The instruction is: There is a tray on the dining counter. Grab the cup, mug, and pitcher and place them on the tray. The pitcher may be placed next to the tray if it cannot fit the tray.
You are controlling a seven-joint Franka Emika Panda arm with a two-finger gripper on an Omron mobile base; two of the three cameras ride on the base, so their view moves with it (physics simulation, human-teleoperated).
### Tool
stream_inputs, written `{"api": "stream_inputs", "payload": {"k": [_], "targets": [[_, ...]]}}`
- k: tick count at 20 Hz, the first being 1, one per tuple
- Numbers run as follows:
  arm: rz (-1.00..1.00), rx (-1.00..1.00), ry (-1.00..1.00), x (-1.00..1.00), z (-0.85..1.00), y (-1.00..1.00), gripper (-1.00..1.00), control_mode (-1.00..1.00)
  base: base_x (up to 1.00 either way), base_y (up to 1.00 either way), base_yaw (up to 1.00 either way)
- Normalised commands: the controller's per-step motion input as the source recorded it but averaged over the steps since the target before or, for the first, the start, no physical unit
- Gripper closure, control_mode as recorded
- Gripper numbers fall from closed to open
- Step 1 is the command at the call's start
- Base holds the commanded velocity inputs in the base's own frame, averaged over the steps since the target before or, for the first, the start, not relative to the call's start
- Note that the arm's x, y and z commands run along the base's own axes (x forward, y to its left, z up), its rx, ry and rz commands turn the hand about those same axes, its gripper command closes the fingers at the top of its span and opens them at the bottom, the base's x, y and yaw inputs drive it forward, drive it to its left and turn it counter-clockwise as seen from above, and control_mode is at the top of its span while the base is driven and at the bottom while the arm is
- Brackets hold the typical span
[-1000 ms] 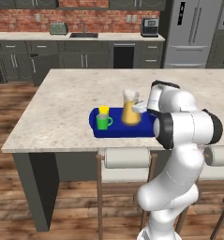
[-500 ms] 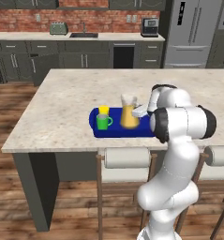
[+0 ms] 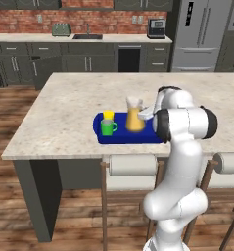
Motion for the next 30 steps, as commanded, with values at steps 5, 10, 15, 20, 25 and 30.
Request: {"api": "stream_inputs", "payload": {"k": [5,10,15,20,25,30], "targets": [[0.00,0.00,0.00,0.39,-0.02,-0.03,1.00,-1.00,0.00,0.00,0.00],[0.01,0.00,0.00,0.25,-0.24,0.00,1.00,-1.00,0.00,0.00,0.00],[0.01,0.00,0.00,0.11,-0.35,0.00,1.00,-1.00,0.00,0.00,0.00],[0.00,0.00,-0.04,-0.03,-0.07,0.00,1.00,-1.00,0.00,0.00,0.00],[0.00,0.00,0.00,-0.11,-0.06,0.00,1.00,-1.00,0.00,0.00,0.00],[0.00,0.00,0.00,-0.12,-0.08,0.00,1.00,-1.00,0.00,0.00,0.00]]}}
